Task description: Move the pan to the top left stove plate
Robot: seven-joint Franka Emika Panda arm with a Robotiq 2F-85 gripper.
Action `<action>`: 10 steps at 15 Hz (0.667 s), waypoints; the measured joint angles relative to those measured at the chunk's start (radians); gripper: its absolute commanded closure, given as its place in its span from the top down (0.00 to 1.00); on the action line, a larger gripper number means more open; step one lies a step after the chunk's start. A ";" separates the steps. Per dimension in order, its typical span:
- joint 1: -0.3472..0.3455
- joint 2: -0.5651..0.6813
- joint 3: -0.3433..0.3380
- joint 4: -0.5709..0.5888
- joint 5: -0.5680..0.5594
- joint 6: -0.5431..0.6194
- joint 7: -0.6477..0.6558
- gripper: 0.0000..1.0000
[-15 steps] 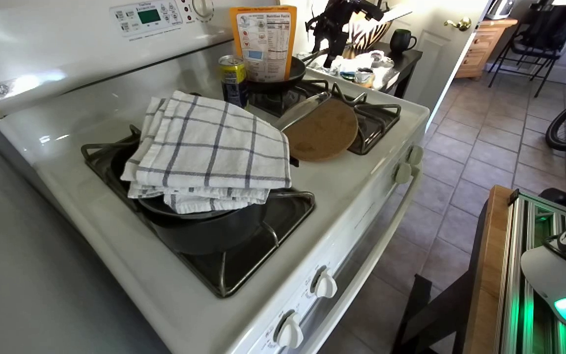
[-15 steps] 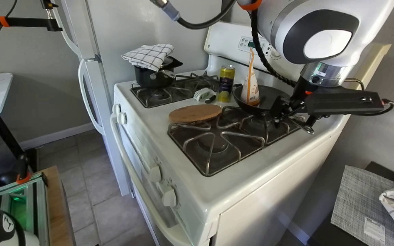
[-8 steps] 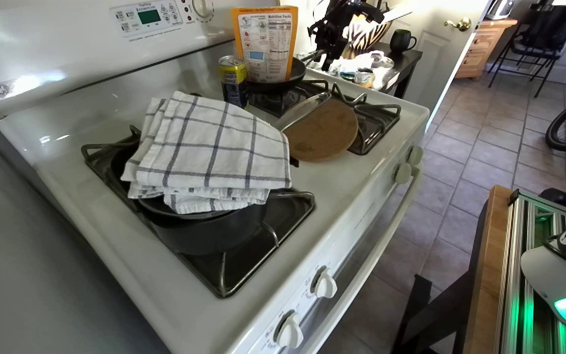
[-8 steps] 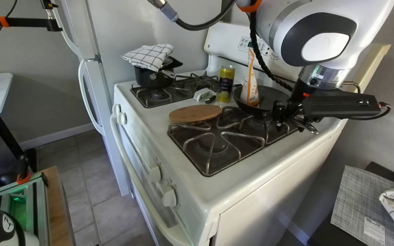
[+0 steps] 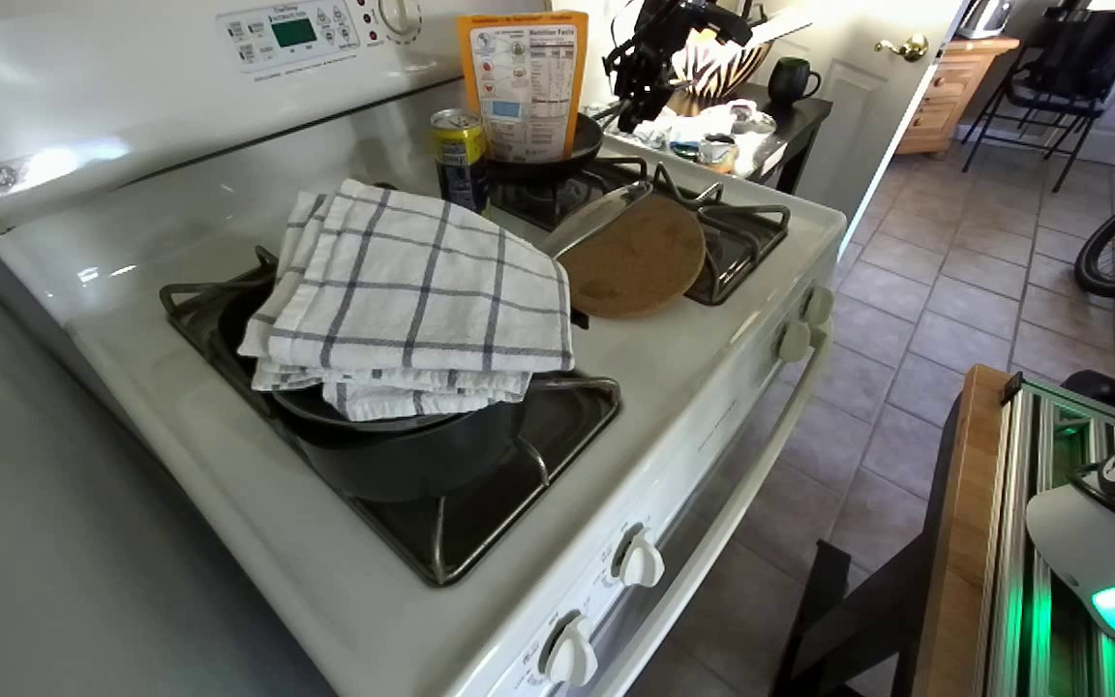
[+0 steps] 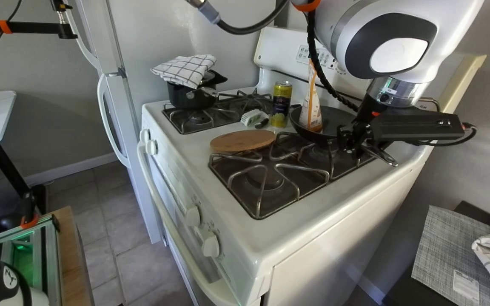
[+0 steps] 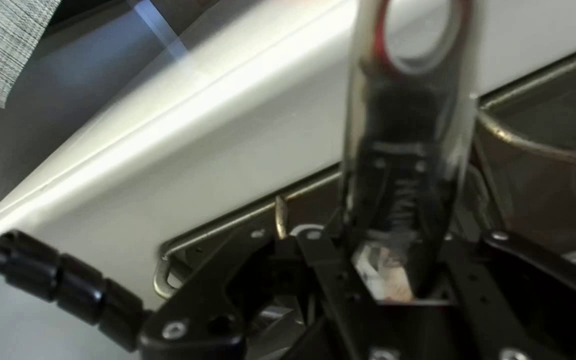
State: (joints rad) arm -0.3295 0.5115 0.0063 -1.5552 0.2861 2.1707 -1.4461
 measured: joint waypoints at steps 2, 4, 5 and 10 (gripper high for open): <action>-0.007 0.000 0.009 0.000 0.032 -0.015 -0.012 0.03; -0.019 0.001 0.019 0.000 0.081 -0.038 -0.031 0.03; -0.027 0.002 0.024 0.000 0.110 -0.053 -0.042 0.03; -0.064 0.005 0.028 0.002 0.218 -0.097 -0.090 0.03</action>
State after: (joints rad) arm -0.3934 0.5162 0.0344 -1.5534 0.5046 2.0741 -1.5358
